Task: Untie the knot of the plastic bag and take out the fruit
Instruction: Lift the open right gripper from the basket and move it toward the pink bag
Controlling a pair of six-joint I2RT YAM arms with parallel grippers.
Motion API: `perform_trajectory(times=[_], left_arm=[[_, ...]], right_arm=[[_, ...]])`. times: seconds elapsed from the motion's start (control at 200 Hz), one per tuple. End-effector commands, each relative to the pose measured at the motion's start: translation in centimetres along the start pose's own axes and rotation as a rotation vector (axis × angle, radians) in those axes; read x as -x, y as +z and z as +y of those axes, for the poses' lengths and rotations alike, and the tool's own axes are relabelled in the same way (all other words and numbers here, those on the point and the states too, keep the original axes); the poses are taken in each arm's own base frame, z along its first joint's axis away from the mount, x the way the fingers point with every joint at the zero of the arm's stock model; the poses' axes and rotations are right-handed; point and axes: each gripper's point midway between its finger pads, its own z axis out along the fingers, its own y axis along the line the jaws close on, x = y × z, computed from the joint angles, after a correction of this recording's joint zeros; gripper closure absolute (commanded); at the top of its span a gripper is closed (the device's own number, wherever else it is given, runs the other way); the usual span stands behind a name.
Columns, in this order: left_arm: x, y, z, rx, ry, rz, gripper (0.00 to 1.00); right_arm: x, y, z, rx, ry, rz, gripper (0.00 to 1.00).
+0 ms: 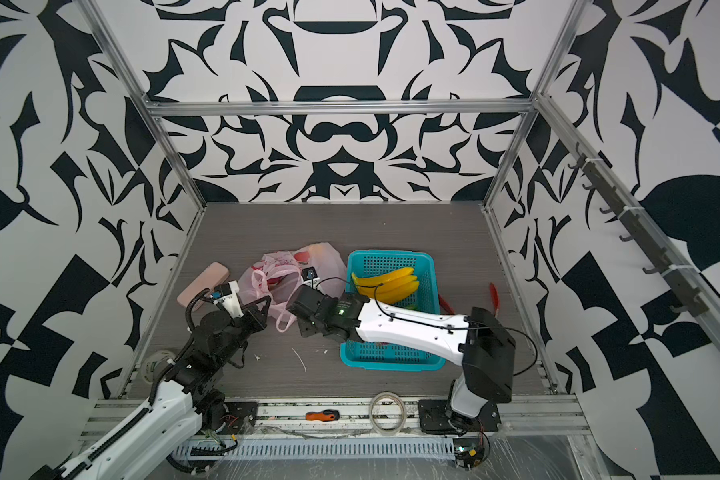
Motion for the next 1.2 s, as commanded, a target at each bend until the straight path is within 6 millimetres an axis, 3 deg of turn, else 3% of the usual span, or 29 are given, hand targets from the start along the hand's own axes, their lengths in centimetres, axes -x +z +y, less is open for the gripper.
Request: perform_trajectory(times=[0.0,0.355,0.69,0.915,1.195], left_arm=[[-0.7,-0.1,0.0,-0.023,-0.029,0.018,1.0],[-1.5,-0.6,0.2,-0.045,-0.049,0.033,1.0],[-1.3,-1.2,1.0,-0.022,-0.059,0.001,1.0],[-1.3,-1.4,1.5,0.007,-0.055,-0.001,1.0],[-0.7,-1.1,2.0,0.049,-0.05,-0.02,1.0]], right_arm=[[4.6,-0.8,3.4,0.091,0.06,-0.122,0.63],[8.4,4.0,4.8,0.031,0.052,-0.161,0.66],[10.7,6.6,2.6,-0.018,0.148,-0.19,0.64],[12.2,5.2,1.6,-0.011,0.169,-0.235,0.61],[12.3,1.0,3.3,0.051,0.051,-0.231,0.56]])
